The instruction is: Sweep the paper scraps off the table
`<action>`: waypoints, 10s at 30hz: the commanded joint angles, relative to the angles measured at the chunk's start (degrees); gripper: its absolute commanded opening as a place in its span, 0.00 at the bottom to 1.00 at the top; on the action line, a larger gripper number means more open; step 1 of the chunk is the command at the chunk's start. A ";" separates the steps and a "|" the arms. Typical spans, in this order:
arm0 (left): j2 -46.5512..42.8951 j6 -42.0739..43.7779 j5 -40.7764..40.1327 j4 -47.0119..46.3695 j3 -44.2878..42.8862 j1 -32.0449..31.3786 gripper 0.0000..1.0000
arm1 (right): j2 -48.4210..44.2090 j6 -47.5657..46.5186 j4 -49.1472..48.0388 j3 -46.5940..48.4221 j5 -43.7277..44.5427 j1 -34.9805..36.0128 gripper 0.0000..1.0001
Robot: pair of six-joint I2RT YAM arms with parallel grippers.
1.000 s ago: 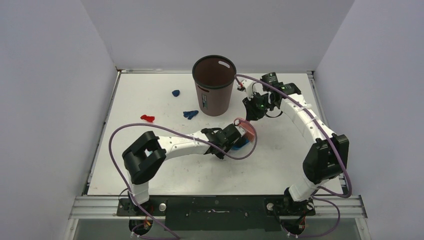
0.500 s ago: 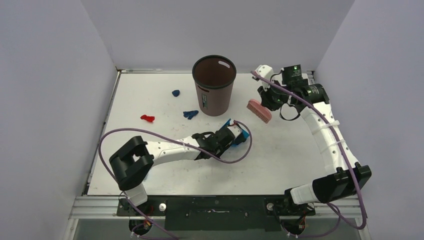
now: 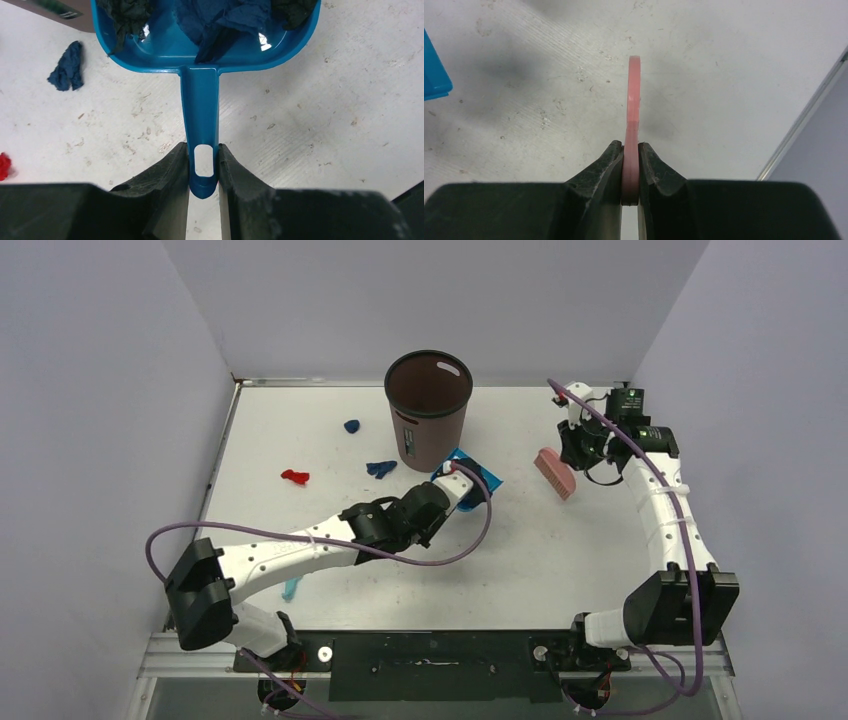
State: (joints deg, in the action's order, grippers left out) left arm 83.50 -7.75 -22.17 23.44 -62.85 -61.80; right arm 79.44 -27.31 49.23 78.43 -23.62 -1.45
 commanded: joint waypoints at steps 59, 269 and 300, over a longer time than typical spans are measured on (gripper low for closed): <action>-34.18 -33.47 -21.93 56.78 -2.11 5.39 0.00 | 26.69 50.97 -30.59 -0.12 -8.28 38.01 0.05; 25.13 45.92 -26.73 10.34 -55.92 22.24 0.00 | -4.76 24.81 -25.05 -27.46 -40.19 -4.74 0.05; 24.69 84.92 -38.14 -29.93 -40.04 18.78 0.00 | -4.06 24.17 -24.44 -27.36 -40.47 -5.07 0.05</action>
State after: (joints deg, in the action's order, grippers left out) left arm 112.40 80.12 -58.35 -2.50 -102.72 -43.16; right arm 75.92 -1.91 26.61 50.35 -62.00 -6.09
